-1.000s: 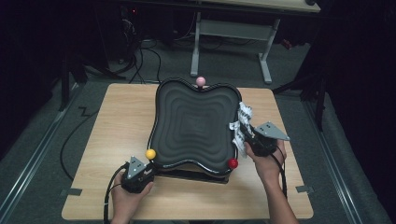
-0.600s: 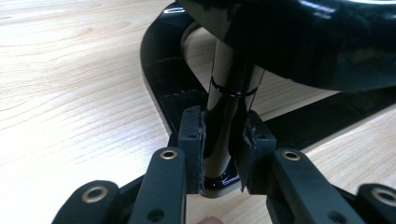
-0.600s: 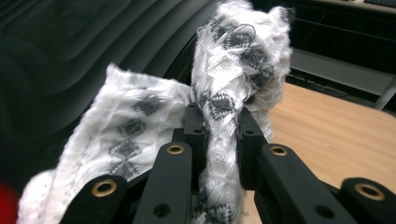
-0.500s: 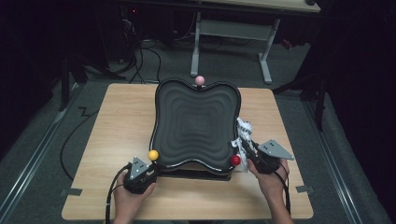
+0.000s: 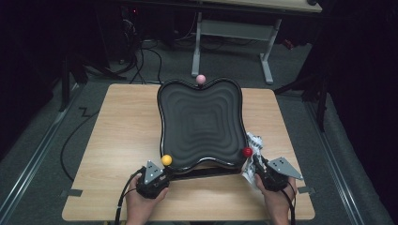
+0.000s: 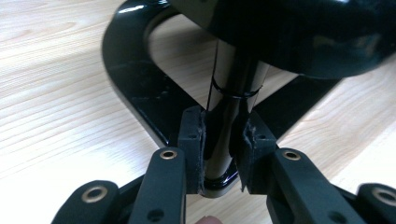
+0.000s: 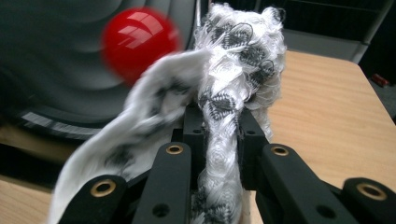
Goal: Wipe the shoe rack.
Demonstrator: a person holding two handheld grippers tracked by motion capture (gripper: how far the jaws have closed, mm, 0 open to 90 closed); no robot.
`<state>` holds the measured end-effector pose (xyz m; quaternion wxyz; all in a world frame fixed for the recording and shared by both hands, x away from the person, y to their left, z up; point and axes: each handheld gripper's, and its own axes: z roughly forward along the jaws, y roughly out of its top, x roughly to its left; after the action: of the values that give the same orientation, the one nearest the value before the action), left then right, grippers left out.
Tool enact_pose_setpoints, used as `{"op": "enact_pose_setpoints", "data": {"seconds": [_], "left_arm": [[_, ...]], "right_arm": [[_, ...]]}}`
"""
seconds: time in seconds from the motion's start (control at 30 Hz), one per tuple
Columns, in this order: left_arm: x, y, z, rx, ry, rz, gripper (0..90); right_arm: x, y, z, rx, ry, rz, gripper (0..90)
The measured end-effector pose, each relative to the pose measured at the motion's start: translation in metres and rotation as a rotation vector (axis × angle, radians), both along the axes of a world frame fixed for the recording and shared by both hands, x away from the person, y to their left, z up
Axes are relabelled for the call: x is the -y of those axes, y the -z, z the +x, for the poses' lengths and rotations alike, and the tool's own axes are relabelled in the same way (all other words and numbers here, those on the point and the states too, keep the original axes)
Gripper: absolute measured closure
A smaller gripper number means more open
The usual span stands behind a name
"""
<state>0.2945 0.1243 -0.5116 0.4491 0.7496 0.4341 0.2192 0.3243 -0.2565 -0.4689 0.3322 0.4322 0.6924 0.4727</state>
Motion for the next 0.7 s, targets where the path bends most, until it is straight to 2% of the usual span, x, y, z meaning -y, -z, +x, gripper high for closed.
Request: {"op": "enact_pose_setpoints", "data": {"seconds": [0.2,0.33,0.5,0.53,0.57,0.7], "left_arm": [[0.012,0.001,0.0,0.008,0.024,-0.001,73.8],[0.015,0.002,0.0,0.011,0.039,-0.002,73.9],[0.021,0.002,-0.001,0.022,0.058,0.008,74.0],[0.027,0.004,-0.003,0.009,0.047,-0.04,74.1],[0.024,0.003,-0.002,0.029,0.064,0.016,74.2],[0.026,0.003,-0.002,0.034,0.077,0.018,74.3]], "right_arm": [[-0.008,0.005,-0.007,0.002,0.05,0.0,79.4],[-0.015,0.004,-0.011,0.007,0.052,0.001,79.4],[-0.027,0.003,-0.015,0.012,0.023,0.001,79.3],[-0.03,0.003,-0.016,0.014,0.012,-0.002,79.3],[-0.034,0.004,-0.016,0.019,0.002,-0.005,79.4],[-0.049,0.004,-0.018,0.035,-0.039,-0.022,79.3]]}}
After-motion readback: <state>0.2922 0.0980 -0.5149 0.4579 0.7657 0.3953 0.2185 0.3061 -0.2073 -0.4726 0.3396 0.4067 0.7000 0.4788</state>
